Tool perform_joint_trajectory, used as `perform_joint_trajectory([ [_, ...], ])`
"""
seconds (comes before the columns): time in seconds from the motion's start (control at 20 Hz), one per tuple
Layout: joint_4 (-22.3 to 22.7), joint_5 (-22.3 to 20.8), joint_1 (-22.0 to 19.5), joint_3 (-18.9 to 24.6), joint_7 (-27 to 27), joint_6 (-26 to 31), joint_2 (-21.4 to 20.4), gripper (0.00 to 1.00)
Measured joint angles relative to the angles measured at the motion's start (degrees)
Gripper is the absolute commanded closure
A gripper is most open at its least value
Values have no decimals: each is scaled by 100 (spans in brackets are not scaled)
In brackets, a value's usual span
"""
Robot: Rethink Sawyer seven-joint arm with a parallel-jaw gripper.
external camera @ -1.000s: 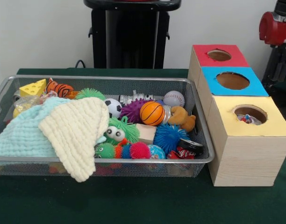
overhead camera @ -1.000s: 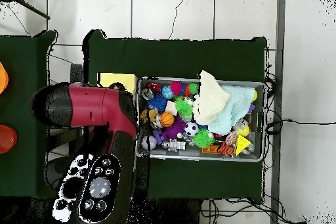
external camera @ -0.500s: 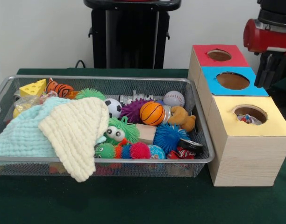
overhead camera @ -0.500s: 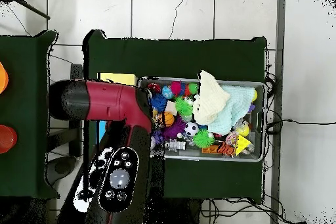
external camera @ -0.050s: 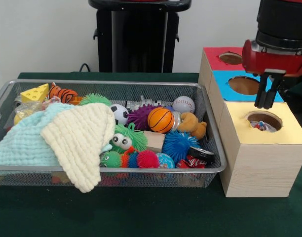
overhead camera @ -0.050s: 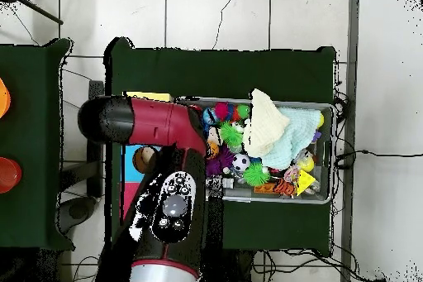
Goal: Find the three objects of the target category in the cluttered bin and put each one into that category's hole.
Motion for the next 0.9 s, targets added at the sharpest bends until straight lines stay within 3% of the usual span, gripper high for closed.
perform_joint_trajectory([
  [0.7, 41, -31, -376, 402, 0, -123, 56, 100],
  [0.9, 248, -31, -471, 508, 0, -131, -57, 100],
])
